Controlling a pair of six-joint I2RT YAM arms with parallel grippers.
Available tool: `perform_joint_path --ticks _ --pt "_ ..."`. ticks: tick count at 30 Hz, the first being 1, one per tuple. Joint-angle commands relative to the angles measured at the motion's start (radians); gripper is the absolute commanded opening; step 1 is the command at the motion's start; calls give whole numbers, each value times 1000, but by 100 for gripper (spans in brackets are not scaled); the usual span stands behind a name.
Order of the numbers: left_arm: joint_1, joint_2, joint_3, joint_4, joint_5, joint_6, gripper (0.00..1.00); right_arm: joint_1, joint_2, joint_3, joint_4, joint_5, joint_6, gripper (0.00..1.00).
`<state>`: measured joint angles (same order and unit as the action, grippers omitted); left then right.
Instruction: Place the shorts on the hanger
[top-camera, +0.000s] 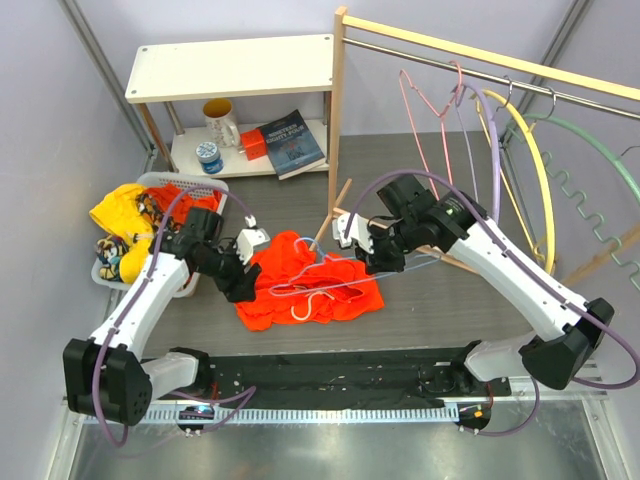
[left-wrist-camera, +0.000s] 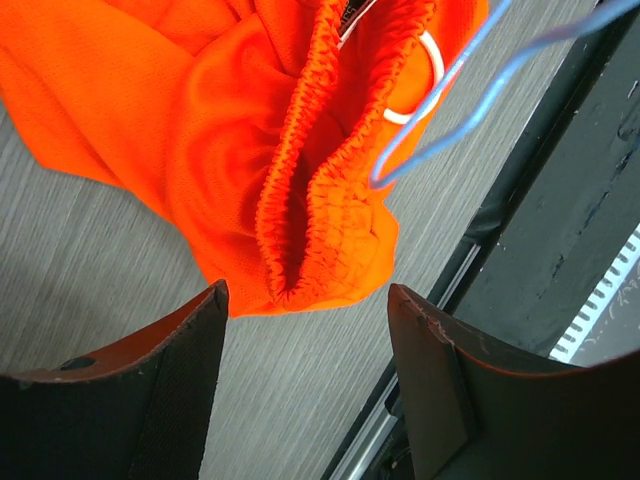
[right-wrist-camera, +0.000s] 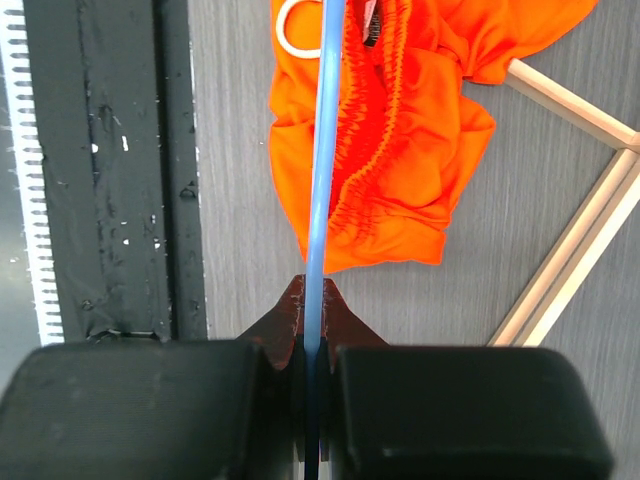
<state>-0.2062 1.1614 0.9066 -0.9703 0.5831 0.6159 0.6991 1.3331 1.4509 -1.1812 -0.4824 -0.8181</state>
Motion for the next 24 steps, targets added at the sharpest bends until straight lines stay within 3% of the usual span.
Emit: perform_joint_path --ticks 1,3,6,16,24 --pt "5 14 -17 1 -2 48 60 5 -9 54 46 8 -27 1" --pt "5 20 -26 -5 12 86 49 4 -9 55 55 19 -23 1" --pt "5 23 -43 1 35 107 42 -16 6 77 58 15 -23 1" --pt "5 43 -14 10 49 137 26 -18 74 131 -14 -2 -136 1" --pt "2 21 -18 5 60 160 20 -15 120 120 -32 -4 -197 1"
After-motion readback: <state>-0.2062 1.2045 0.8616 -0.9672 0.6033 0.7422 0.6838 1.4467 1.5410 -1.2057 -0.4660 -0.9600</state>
